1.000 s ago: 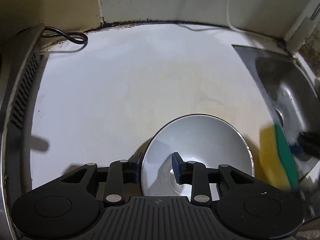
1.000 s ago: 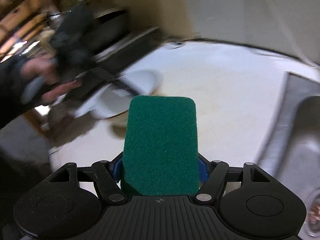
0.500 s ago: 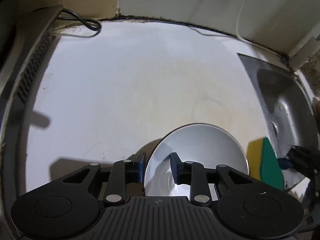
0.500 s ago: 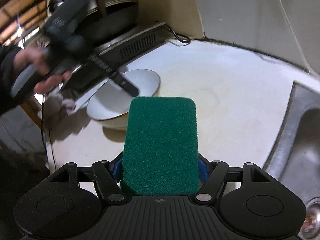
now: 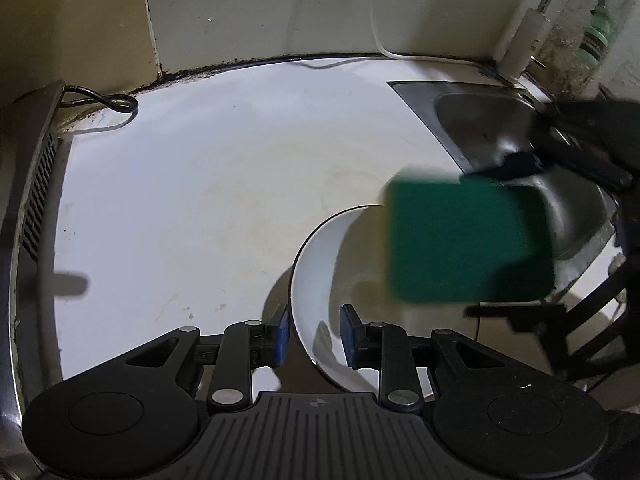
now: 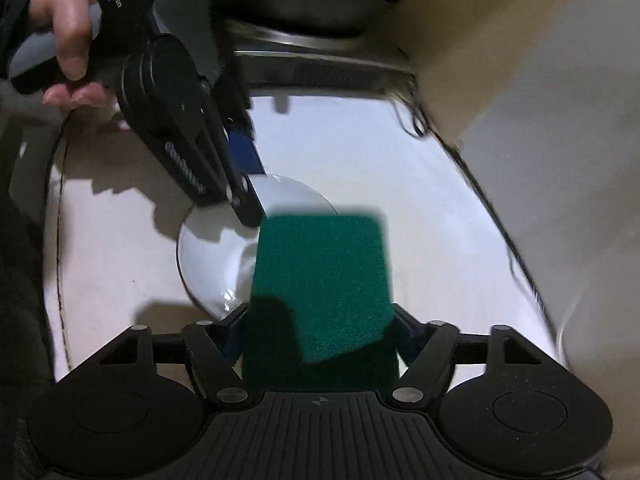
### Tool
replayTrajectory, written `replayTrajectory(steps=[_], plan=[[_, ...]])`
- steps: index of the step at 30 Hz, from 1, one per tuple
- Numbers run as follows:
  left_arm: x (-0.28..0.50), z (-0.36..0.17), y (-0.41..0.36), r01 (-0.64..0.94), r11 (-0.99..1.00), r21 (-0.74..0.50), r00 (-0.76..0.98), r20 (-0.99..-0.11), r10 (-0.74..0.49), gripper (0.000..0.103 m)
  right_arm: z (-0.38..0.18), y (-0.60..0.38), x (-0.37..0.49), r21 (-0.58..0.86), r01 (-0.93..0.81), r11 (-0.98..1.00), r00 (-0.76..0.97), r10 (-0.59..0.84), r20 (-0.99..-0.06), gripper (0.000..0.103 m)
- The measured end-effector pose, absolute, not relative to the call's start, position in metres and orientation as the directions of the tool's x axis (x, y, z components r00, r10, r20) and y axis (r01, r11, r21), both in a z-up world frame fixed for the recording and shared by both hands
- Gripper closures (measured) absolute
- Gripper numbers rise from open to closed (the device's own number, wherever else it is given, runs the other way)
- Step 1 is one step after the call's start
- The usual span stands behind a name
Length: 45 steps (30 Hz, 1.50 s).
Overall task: Clean bowl
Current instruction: 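Lower the bowl with the left tool and bring the sponge back over it, then rub the sponge in the right tool inside the bowl while the left tool holds the rim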
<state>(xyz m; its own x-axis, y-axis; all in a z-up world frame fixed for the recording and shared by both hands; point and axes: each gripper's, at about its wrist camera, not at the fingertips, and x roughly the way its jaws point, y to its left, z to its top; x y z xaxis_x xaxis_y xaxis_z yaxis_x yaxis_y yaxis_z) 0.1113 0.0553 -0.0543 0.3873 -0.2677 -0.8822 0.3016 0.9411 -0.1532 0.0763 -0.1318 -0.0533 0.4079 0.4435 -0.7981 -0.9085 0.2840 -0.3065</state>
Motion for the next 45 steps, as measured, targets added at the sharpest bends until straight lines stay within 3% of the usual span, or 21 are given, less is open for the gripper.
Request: replayTrajectory(steps=[3, 7, 11, 18, 23, 26, 28, 33, 40, 45], plan=[[0.113, -0.06, 0.06, 0.289, 0.942, -0.173, 0.381, -0.882, -0.278, 0.075, -0.055, -0.137, 0.073, -0.319, -0.904, 0.286, 0.423, 0.477, -0.77, 0.011], [0.115, -0.07, 0.066, 0.276, 0.939, -0.206, 0.357, -0.885, -0.299, 0.075, -0.051, -0.166, 0.075, -0.25, -0.893, 0.375, 0.434, 0.569, -0.698, 0.01], [0.119, -0.077, 0.066, 0.29, 0.929, -0.229, 0.335, -0.885, -0.322, 0.075, -0.046, -0.181, 0.071, -0.301, -0.891, 0.339, 0.453, 0.633, -0.628, 0.01], [0.125, -0.088, 0.062, 0.321, 0.913, -0.252, 0.296, -0.889, -0.349, 0.075, -0.041, -0.155, 0.079, -0.45, -0.893, -0.024, 0.358, 0.567, -0.742, 0.01], [0.123, -0.089, 0.062, 0.34, 0.904, -0.258, 0.292, -0.885, -0.362, 0.075, -0.048, -0.137, 0.117, -0.268, -0.953, -0.144, 0.161, 0.508, -0.846, 0.011], [0.121, -0.089, 0.063, 0.331, 0.907, -0.262, 0.302, -0.881, -0.364, 0.068, -0.051, -0.133, 0.124, -0.206, -0.976, -0.076, 0.144, 0.489, -0.86, 0.014], [0.121, -0.089, 0.064, 0.327, 0.908, -0.263, 0.309, -0.878, -0.365, 0.068, -0.047, -0.133, 0.124, -0.167, -0.986, -0.02, 0.134, 0.507, -0.851, 0.026], [0.123, -0.089, 0.068, 0.309, 0.906, -0.29, 0.318, -0.866, -0.386, 0.068, -0.039, -0.124, 0.112, -0.119, -0.983, 0.136, 0.174, 0.524, -0.834, 0.029], [0.116, -0.078, 0.074, 0.268, 0.915, -0.301, 0.367, -0.847, -0.386, 0.071, -0.03, -0.116, 0.105, -0.161, -0.949, 0.27, 0.282, 0.507, -0.815, 0.029], [0.114, -0.078, 0.102, 0.093, 0.879, -0.468, 0.405, -0.788, -0.463, 0.078, -0.037, -0.116, 0.106, -0.093, -0.935, 0.343, 0.275, 0.532, -0.801, 0.029]])
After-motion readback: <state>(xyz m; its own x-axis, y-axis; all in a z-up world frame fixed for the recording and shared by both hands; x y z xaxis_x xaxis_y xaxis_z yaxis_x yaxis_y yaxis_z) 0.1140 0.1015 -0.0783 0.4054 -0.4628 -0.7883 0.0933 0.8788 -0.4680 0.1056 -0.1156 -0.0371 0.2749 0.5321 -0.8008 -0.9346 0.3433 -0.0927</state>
